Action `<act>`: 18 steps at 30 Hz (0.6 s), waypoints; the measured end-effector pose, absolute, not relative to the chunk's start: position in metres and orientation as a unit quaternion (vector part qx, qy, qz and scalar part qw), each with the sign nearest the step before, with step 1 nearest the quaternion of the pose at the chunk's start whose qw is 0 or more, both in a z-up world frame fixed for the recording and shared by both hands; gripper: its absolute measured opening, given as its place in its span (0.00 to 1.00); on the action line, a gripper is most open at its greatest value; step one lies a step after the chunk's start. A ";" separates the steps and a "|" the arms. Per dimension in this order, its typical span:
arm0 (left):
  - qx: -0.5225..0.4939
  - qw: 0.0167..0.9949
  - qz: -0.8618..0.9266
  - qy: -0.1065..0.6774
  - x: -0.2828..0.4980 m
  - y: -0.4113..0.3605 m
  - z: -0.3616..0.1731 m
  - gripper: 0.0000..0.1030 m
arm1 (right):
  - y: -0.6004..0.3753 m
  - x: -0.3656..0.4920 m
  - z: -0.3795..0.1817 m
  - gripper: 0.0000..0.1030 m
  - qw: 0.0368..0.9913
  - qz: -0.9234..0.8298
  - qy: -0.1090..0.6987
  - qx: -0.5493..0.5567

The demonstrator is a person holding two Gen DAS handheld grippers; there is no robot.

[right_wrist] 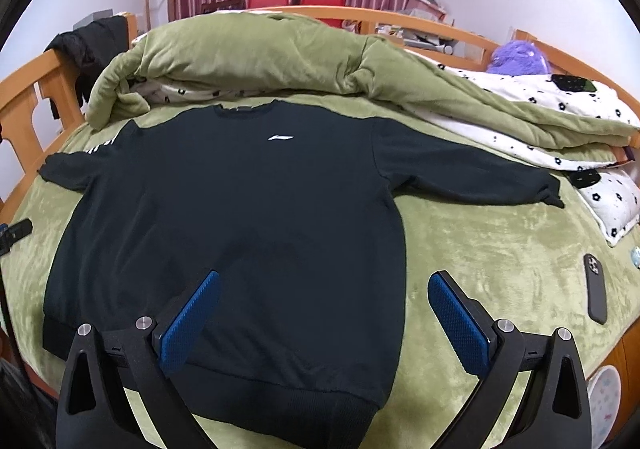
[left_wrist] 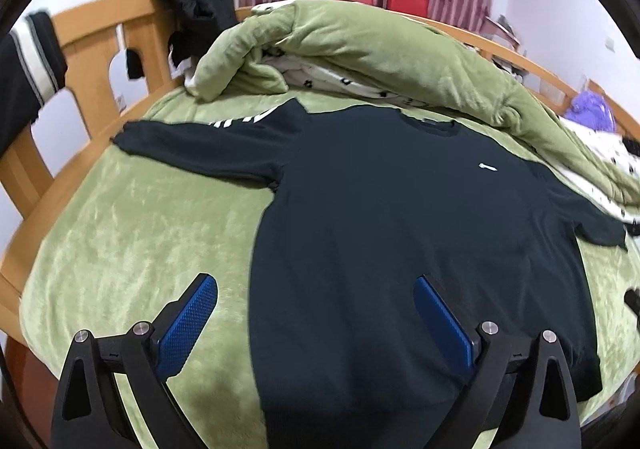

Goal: Fold small clothes
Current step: 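Move the left gripper to the sweatshirt sleeve cuff and close on it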

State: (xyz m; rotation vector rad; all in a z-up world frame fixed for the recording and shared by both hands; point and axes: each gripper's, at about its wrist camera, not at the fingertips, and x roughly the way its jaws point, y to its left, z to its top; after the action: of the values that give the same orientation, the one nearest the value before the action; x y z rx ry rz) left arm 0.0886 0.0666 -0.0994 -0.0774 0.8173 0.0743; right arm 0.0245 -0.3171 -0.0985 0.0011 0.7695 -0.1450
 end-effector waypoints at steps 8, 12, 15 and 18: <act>-0.078 0.908 0.092 0.401 0.127 0.132 -0.102 0.93 | -0.314 0.047 -0.105 0.93 0.927 -0.038 0.374 0.005; -0.080 0.903 0.100 0.411 0.152 0.157 -0.101 0.93 | -0.306 0.070 -0.104 0.88 0.925 -0.019 0.380 0.013; -0.072 0.902 0.109 0.412 0.170 0.175 -0.101 0.93 | -0.299 0.090 -0.098 0.87 0.928 -0.006 0.372 0.021; -0.057 0.905 0.128 0.402 0.190 0.195 -0.103 0.93 | -0.290 0.113 -0.090 0.86 0.932 0.008 0.362 0.030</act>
State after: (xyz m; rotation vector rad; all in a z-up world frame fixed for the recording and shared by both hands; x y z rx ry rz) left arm 0.1903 0.1946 -0.1027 -0.1175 0.8299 0.2644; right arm 0.1129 -0.2900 -0.0903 0.0605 0.7416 0.0155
